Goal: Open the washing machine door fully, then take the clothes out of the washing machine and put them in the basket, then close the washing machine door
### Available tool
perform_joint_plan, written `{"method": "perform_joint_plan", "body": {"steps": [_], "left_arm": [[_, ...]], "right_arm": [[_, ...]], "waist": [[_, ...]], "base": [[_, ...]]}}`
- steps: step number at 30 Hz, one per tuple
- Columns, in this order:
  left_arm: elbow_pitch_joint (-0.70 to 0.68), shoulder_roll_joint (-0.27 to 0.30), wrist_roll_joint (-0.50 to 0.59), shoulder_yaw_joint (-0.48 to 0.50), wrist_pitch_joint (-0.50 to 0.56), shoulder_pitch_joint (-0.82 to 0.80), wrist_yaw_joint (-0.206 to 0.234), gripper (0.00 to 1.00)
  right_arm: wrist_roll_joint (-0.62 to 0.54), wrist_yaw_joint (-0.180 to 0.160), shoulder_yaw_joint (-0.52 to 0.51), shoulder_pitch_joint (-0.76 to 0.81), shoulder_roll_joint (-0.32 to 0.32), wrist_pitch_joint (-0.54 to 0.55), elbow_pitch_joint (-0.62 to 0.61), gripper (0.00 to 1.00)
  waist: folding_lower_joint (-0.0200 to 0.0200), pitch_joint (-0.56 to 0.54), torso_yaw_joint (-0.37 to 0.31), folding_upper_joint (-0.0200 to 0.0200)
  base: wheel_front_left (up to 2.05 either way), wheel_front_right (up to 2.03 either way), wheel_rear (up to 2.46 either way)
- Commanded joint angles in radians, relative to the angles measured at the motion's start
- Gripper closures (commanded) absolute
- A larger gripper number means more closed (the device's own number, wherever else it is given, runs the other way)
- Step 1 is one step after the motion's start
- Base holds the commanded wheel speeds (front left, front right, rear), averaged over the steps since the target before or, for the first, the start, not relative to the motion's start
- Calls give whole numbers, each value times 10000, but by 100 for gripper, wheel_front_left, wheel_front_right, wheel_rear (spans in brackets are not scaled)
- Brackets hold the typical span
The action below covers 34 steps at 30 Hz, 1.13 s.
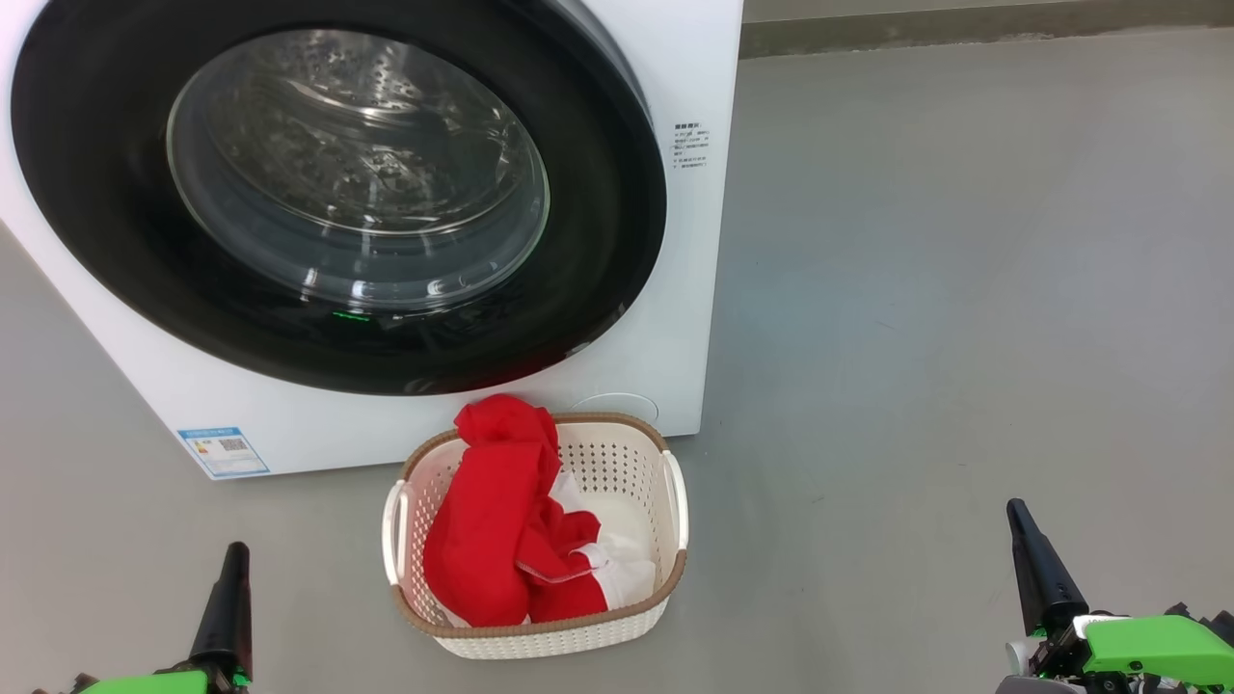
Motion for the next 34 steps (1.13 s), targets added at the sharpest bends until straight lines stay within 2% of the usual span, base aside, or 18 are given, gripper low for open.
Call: {"method": "perform_joint_plan", "body": {"steps": [1,34], "left_arm": [[-176,153,86,350,45,-415,-115,100],[-176,139,102,370,61,-417,-115,100]], "right_arm": [[-65,16,199,-453,-37,38,-243,100],[-90,16,169,-456,-16,62,-242,100]], "waist": [[0,0,0,0],[0,0,0,0]], "base": [[0,0,0],[0,0,0]]}}
